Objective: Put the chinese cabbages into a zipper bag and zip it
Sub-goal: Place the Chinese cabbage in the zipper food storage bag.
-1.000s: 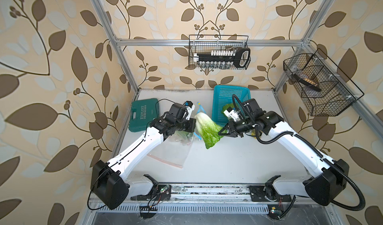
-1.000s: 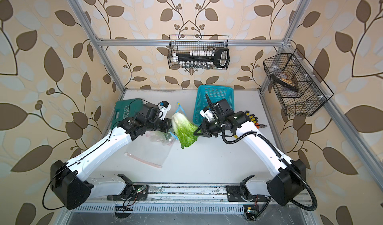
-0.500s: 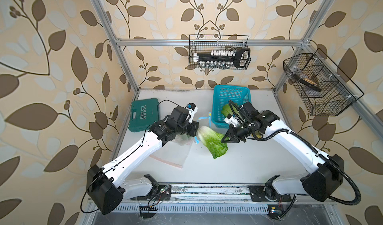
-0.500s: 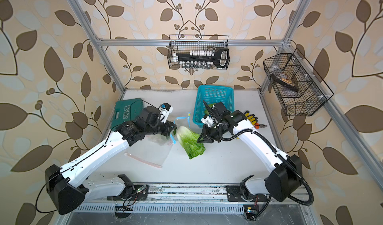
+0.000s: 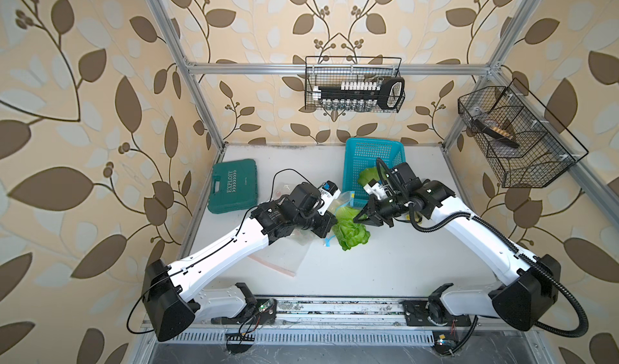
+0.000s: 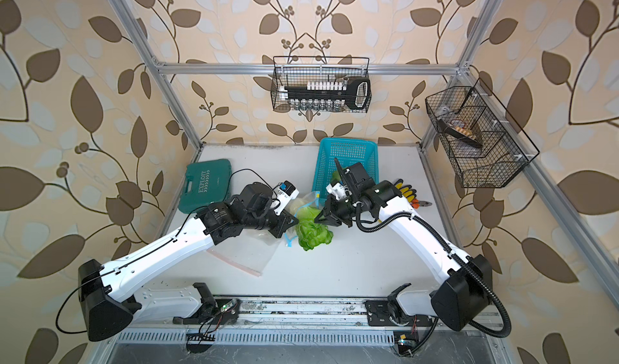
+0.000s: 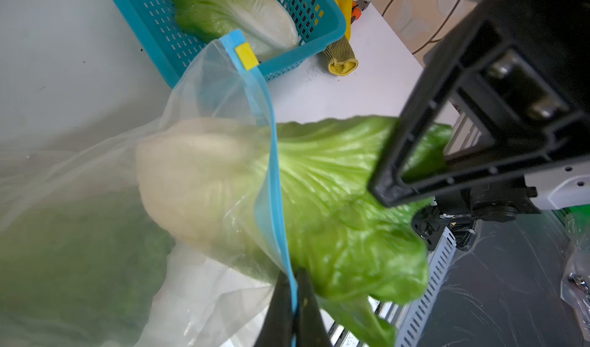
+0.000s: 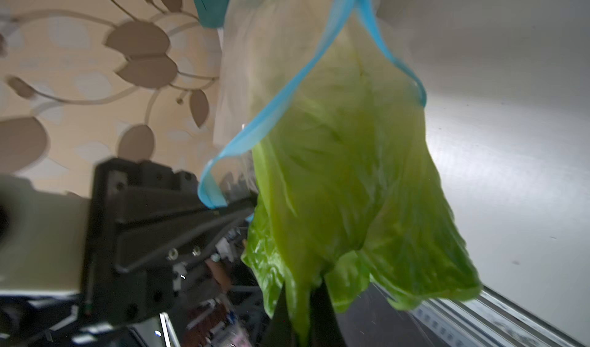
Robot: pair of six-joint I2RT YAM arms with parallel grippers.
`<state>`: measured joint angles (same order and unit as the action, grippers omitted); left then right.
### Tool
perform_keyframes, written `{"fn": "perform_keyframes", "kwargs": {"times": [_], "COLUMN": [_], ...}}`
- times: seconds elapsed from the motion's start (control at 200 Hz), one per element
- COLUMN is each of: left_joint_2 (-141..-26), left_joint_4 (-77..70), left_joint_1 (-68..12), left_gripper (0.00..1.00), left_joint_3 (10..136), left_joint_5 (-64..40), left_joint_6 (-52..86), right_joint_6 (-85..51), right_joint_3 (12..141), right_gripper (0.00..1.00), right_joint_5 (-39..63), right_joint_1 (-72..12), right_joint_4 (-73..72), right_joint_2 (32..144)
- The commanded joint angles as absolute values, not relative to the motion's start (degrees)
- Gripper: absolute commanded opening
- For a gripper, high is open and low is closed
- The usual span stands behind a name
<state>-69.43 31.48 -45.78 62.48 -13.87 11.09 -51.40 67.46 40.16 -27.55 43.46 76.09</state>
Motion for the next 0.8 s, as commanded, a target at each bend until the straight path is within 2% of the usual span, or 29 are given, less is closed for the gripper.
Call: {"fn": "perform_keyframes", "kwargs": {"times": [0.0,0.08,0.29,0.4,0.59,0.68,0.795], "left_joint_2": [-68.02,-68.17,-68.38,-68.13,-63.46,-59.66,-54.89], "left_joint_4": [32.61,32.85,30.04,31.06,42.53,45.24,45.77], "left_joint_1": [-46.37,-46.35,-46.33,-46.32,-46.23,-46.23,-46.33], "left_gripper": [0.09,0.11,0.13,0.26,0.57,0.63,0.63], "left_joint_3": [63.19,62.55,62.93,62.84,63.98,63.06,58.3], "left_joint_5": [-18.21,-18.88,-23.66,-23.1,-11.34,-7.66,-2.26], "left_joint_6": [13.01,14.0,16.57,16.61,15.52,15.43,14.23], "right_joint_6": [-70.85,-74.81,-84.15,-86.63,-89.38,-93.12,-95.91], "right_joint_3": [63.2,63.53,55.87,54.19,53.14,51.75,52.33], "right_gripper": [0.0,0.0,0.0,0.0,0.0,0.0,0.0], "right_joint_5": [45.02,45.37,36.9,33.4,32.88,32.35,31.17], "right_joint_1": [-26.5,-26.6,-29.82,-30.83,-30.82,-30.77,-30.86], "right_joint_4": [17.66,13.32,3.34,1.18,1.97,0.09,-0.54], "right_joint_2": [73.99,73.98,75.01,74.91,74.64,74.42,74.26]}}
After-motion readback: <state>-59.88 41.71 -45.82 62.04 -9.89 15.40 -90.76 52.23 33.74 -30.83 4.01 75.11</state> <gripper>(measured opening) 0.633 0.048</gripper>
